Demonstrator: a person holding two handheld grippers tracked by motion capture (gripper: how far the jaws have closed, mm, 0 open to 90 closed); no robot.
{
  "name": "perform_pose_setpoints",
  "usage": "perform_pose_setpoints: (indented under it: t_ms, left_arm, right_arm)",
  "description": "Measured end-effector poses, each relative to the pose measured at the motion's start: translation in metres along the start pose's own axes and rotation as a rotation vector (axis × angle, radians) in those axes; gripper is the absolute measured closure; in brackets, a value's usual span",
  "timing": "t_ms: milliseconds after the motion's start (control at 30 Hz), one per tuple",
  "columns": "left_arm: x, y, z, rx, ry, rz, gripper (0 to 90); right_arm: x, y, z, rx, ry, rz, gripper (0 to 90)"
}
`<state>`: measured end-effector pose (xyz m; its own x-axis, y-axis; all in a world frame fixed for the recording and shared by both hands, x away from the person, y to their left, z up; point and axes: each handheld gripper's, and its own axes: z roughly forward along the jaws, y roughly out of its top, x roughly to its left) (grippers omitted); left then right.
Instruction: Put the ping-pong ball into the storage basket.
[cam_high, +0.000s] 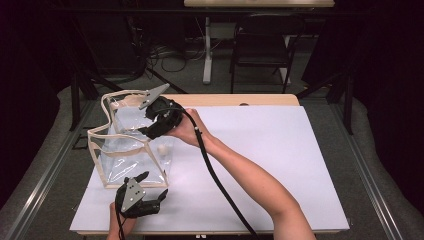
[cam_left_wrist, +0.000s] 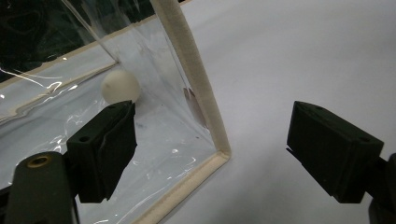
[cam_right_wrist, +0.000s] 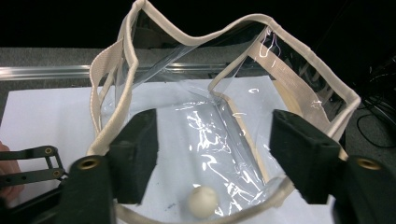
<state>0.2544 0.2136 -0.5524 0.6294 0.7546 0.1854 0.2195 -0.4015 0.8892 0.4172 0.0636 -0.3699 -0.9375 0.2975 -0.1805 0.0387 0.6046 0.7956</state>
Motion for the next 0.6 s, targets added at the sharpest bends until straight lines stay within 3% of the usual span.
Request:
perform_pose_setpoints:
  t_ms: [267,600]
  left_arm:
    - [-0.001,0.001,0.001,0.003,0.001,0.002,15.9]
    - [-0.001,0.001,0.000,0.005,0.004,0.006,15.9]
  right_arm:
    - [-0.005,-0.010,-0.012,-0.037,0.010,0.021,14.8]
    - [-0.010,-0.024,-0.029,-0.084,0.015,0.041,11.2]
